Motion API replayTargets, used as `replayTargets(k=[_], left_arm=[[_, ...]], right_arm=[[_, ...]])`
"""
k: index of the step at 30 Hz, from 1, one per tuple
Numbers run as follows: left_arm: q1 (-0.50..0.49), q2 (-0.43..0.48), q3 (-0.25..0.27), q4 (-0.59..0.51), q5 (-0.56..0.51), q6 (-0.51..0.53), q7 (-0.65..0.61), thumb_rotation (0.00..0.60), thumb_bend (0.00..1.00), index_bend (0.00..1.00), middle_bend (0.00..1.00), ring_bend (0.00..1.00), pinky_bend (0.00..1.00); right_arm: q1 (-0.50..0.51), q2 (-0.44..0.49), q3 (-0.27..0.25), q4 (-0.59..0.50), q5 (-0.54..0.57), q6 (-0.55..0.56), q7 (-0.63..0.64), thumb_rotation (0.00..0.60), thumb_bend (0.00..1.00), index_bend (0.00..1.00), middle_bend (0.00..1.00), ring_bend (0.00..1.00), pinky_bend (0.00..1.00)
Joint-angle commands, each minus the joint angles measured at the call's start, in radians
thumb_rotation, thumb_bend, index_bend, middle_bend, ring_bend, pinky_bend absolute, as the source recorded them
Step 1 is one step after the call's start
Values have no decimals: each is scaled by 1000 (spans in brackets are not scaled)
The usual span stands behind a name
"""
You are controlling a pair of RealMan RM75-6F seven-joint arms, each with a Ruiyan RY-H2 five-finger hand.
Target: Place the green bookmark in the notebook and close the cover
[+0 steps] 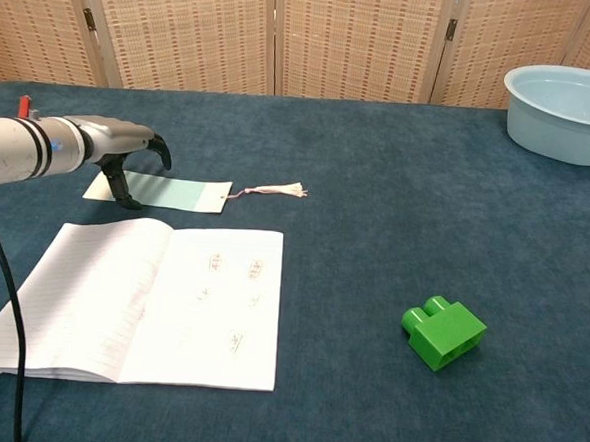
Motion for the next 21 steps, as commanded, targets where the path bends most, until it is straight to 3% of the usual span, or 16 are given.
replayTargets(k=[1,21], left_arm=[[-8,-6,5,11,-16,-3,1,600,278,241,63,64,136],[-55,-16,39,35,-121,-21,32,600,306,249,46,60,136]], right_arm=[[0,0,0,0,2,-1,-1,600,232,106,104,0,51],[-7,-6,0,21,-2,10,21,600,232,106,118,0,51]])
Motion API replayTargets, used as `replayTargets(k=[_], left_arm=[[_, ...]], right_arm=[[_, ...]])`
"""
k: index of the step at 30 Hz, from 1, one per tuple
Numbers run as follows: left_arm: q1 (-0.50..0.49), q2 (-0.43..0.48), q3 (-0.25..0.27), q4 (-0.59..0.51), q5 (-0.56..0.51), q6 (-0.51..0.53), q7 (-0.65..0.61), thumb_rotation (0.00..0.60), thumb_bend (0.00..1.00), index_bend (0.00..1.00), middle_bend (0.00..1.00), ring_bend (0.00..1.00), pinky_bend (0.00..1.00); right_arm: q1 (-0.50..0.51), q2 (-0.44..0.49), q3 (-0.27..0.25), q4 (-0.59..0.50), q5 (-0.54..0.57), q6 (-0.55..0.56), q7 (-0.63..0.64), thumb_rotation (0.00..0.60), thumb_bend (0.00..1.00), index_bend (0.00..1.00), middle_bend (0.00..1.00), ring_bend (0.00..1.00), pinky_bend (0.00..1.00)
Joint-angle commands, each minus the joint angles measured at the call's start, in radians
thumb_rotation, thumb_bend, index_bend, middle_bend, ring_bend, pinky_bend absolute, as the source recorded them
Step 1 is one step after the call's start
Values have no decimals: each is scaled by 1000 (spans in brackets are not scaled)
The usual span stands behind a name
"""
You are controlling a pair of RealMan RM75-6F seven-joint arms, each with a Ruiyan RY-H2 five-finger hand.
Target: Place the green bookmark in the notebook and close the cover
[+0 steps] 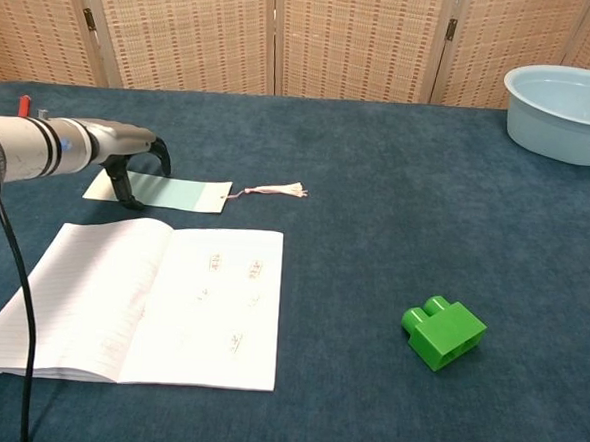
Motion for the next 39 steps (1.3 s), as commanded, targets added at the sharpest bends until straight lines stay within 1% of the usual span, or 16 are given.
replayTargets(k=[1,17,23,29,39], left_arm=[[-8,-4,9,4,-17,1,12,600,308,250,46,60,136],[-22,-24,23,20,-42,12,14,600,321,273,45,60,136],[-20,-31,25,26,-37,13,6,600,321,306,45,60,136],[-12,-37,23,32,-15,21,-13,600,320,330,45,60,136],[10,-30,16,26,65,31,-70,600,321,380,45,60,136]], right_arm=[[-2,-1,0,2,0,2,2,600,232,106,118,0,51],[-7,-1,-1,6,3,4,6,600,232,106,118,1,51],[-7,-1,0,5,5,3,3,600,231,106,119,1,51],[-7,0,0,4,3,4,1,600,233,106,119,1,51],[-7,-1,0,3,-2,6,2,600,232,106,119,1,51]])
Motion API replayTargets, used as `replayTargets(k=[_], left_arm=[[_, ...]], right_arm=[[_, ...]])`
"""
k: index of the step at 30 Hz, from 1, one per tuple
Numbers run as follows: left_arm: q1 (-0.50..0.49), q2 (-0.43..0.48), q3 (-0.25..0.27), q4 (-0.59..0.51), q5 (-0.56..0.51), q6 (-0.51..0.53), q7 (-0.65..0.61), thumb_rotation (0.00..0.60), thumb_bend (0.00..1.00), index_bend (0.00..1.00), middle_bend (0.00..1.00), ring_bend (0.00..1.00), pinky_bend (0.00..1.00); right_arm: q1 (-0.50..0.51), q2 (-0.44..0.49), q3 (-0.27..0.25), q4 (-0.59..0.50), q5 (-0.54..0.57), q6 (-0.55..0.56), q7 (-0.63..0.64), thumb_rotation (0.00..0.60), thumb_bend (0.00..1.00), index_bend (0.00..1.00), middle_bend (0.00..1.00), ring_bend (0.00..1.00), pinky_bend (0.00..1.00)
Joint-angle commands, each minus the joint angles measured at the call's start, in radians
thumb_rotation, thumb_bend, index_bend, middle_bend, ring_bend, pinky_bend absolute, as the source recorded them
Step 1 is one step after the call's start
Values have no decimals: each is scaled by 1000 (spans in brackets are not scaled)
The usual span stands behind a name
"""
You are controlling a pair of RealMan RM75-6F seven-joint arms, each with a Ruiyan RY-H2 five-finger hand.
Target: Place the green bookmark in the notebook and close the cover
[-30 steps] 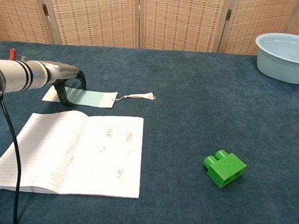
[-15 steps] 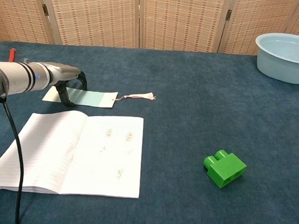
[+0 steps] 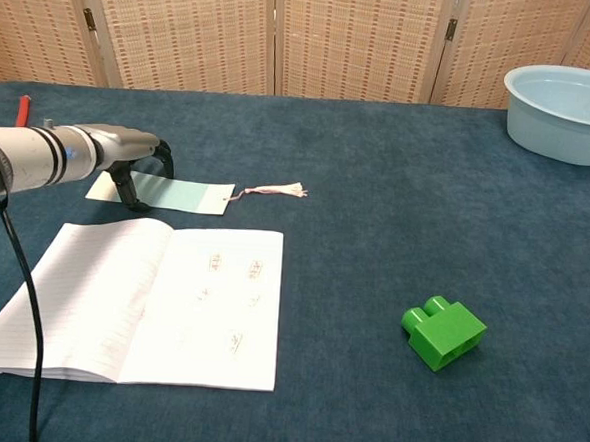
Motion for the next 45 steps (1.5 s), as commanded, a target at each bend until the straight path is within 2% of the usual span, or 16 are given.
replayTargets(k=[1,14,23,29,35,45], left_arm=[[9,5,-3,-5,28,5,-20,600,321,386,45,60,136],[36,64,-26,-76,177,20,-127,600,321,396,45,60,136],[74,173,-27,-237,400,73,-254,600,321,394,45,60,136],[100,231,-9,-329,542,119,-324,600,320,397,45,60,136],[138,304,27,-468,730,216,-393,600,320,401,45,60,136],[165,406,114,-660,1007,313,-433,600,321,411,45,60,136]], right_arm=[[0,0,0,-1,-1,2,0,600,232,106,119,1,51],[3,0,1,-5,-8,0,-5,600,232,106,119,1,51],[5,1,2,-11,-11,1,-10,600,232,106,119,1,51],[4,0,0,-11,-14,3,-10,600,233,106,119,1,51],[3,1,-1,-11,-16,5,-10,600,233,106,119,1,51],[6,-3,-2,-13,-19,1,-15,600,232,106,119,1,51]])
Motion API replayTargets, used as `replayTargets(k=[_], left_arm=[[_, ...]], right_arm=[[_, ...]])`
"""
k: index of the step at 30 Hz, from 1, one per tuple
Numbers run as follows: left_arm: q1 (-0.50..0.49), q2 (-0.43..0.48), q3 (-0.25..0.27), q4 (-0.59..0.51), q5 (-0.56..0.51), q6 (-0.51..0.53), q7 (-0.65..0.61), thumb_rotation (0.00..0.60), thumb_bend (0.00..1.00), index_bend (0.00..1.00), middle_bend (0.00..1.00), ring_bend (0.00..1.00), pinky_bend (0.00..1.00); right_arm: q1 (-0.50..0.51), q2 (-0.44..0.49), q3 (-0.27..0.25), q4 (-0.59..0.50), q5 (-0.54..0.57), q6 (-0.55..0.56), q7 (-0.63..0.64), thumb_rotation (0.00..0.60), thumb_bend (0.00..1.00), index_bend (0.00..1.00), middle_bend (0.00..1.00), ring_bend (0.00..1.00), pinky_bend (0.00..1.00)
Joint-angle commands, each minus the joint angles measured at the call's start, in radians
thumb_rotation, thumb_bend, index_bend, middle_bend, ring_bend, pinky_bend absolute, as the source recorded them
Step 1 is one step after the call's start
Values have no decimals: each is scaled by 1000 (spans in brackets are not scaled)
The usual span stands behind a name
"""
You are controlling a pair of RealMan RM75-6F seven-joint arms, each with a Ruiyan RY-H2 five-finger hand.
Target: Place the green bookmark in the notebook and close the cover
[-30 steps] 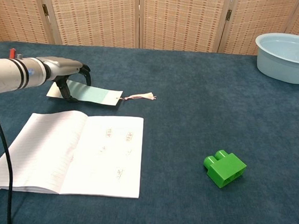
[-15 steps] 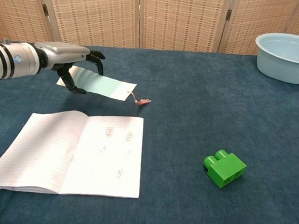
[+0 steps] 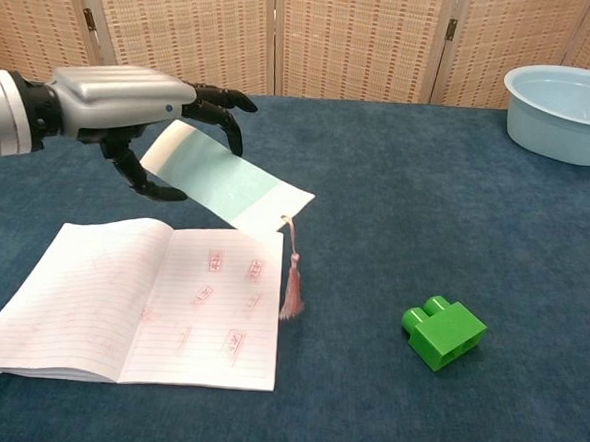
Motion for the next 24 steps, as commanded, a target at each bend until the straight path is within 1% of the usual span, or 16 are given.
replayTargets(k=[1,6,12,18,24], left_arm=[[16,48,50,-84,112,49,-19,600,321,412,45,60,136],[25,71,103,-148,231,77,-21,600,321,414,45,60,136],[32,80,156,-188,330,83,-10,600,321,417,45,60,136],[37,39,171,-141,363,61,34,600,321,418,45,60,136],[32,-2,162,-60,389,56,81,600,322,414,45,60,136]], right_arm=[[1,0,0,-1,-1,-1,-2,600,232,106,119,1,51],[3,-2,0,-1,1,-6,-4,600,233,106,119,1,51],[5,-5,0,3,5,-11,-1,600,232,106,119,1,51],[5,-6,0,9,5,-11,5,600,232,106,119,1,51],[4,-6,0,8,5,-10,5,600,232,106,119,1,51]])
